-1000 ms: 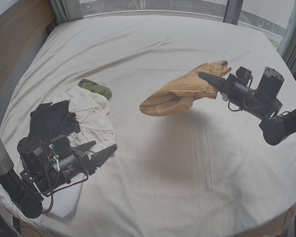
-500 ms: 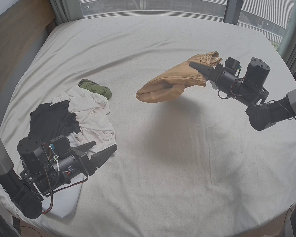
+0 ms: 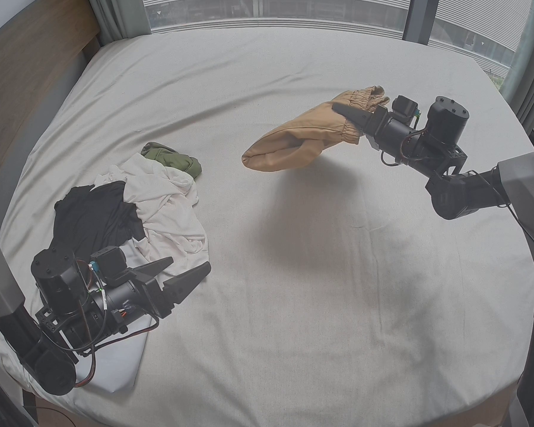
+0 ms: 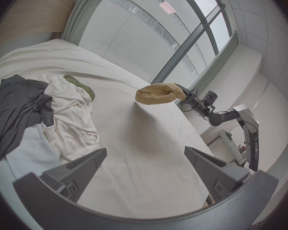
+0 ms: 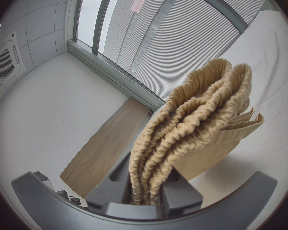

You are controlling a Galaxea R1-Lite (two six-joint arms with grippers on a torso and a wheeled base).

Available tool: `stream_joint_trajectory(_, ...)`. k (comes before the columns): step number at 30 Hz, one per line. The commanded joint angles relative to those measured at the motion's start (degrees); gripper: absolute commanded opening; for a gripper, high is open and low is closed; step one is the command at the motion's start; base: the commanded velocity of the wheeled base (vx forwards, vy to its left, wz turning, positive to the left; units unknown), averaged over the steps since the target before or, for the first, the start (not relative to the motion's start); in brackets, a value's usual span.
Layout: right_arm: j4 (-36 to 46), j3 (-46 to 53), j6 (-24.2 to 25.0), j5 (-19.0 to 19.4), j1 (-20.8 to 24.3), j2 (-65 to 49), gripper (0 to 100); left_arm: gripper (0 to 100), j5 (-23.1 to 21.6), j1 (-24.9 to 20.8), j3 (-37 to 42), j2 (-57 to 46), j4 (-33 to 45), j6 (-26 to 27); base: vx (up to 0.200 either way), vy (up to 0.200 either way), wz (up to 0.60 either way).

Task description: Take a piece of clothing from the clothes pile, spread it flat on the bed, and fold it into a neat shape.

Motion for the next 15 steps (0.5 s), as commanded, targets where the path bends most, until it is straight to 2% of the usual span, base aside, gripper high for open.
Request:
stream_joint_trajectory(1, 0.5, -2.9, 0.0, -0.1, -0.2, 3.3, 0, 100, 0.0, 0.0, 0.0, 0.1, 0.0, 0.0, 0.000, 0.000, 0.00)
stream_joint_trajectory(10, 0.1, -3.6, 0.0, -0.1, -0.6, 8.3, 0, 100, -0.3, 0.1, 0.0, 0.1, 0.0, 0.0, 0.000, 0.000, 0.00)
stream_joint_trajectory(15, -0.4, 0.5, -0.3, -0.1, -1.0, 9.0, 0, 100, -0.3, 0.1, 0.4, -0.3, 0.0, 0.0, 0.000, 0.000, 0.00)
